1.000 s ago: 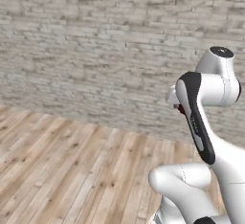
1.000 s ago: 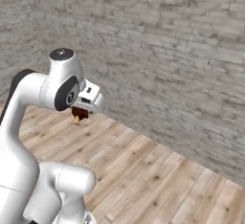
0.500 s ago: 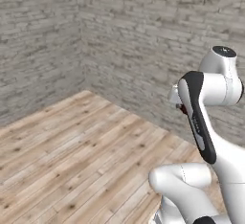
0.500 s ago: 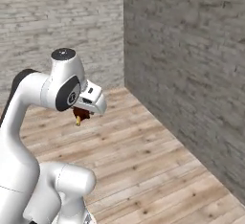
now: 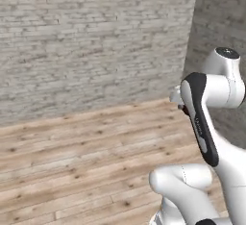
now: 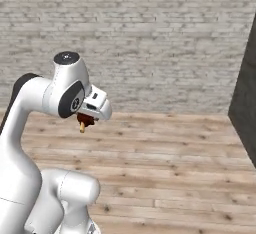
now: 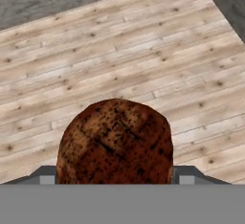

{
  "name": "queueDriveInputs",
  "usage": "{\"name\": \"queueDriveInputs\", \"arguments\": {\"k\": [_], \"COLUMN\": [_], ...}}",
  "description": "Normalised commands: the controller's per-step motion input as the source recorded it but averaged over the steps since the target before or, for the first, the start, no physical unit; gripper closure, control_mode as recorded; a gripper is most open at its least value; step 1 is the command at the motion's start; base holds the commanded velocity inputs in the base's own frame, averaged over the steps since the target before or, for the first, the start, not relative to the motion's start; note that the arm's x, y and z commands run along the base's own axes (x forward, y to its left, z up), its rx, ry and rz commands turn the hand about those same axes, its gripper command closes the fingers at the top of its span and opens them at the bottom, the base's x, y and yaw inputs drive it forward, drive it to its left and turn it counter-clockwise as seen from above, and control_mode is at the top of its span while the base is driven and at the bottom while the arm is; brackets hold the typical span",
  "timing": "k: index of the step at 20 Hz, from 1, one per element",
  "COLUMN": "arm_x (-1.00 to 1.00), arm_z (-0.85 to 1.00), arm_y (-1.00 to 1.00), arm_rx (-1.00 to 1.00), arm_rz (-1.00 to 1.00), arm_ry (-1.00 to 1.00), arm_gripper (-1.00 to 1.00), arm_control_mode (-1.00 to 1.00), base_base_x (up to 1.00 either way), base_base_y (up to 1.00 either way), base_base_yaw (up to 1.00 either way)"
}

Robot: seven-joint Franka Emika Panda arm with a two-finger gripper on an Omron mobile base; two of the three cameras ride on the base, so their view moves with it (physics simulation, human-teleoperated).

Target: Take the steak from the fridge and place it on the digital scale on the counter by the fridge. Wait a few seconds for a reading, then move it to the plate on the dining counter.

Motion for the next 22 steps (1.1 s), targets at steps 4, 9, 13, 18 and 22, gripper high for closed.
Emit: {"name": "queueDriveInputs", "arguments": {"k": [4,9,13,18,22], "arm_x": [0.0,0.0,0.0,0.0,0.0], "arm_z": [0.0,0.0,0.0,0.0,0.0], "arm_y": [0.0,0.0,0.0,0.0,0.0], "arm_rx": [0.0,0.0,0.0,0.0,0.0], "arm_rz": [0.0,0.0,0.0,0.0,0.0], "arm_ry": [0.0,0.0,0.0,0.0,0.0], "arm_gripper": [1.0,1.0,1.0,1.0,1.0], "arm_control_mode": [1.0,1.0,1.0,1.0,1.0], "base_base_x": [0.93,0.94,0.83,0.75,0.74], "base_base_y": [-0.05,-0.11,-0.26,-0.39,-0.42], "base_base_yaw": [0.82,0.8,0.77,0.76,0.75]}}
